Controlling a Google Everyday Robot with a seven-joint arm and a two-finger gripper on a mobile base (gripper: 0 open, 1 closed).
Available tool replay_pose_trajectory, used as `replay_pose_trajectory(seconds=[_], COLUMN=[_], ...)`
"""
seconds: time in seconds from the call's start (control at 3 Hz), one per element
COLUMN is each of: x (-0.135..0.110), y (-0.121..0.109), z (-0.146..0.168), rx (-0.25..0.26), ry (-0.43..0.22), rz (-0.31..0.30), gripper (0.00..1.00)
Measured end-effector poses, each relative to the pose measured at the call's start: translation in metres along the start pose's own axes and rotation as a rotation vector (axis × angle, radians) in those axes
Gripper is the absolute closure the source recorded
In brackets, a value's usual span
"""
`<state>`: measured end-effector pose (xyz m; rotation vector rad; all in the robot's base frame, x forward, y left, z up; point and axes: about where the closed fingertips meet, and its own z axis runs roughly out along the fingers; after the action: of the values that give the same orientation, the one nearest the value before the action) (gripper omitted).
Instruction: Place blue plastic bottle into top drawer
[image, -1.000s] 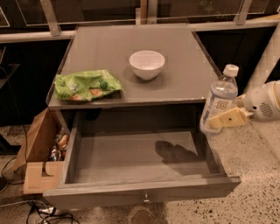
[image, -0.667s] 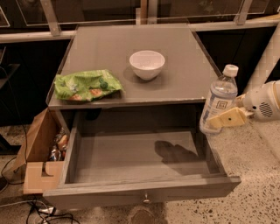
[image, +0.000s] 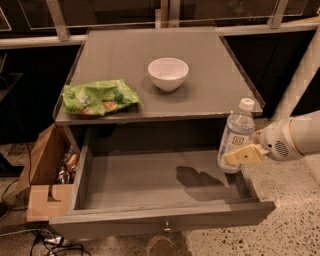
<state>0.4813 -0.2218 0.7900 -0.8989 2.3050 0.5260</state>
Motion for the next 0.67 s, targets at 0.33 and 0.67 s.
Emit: replay_pose_trajectory(seconds=[0.33, 0.67], x=[0.0003, 0.0044], y=[0.0001, 0.0042], z=[0.0005, 0.0053], rx=[0.000, -0.010], ry=[0.000, 0.010], rz=[0.001, 0.018], gripper=[1.00, 1.00])
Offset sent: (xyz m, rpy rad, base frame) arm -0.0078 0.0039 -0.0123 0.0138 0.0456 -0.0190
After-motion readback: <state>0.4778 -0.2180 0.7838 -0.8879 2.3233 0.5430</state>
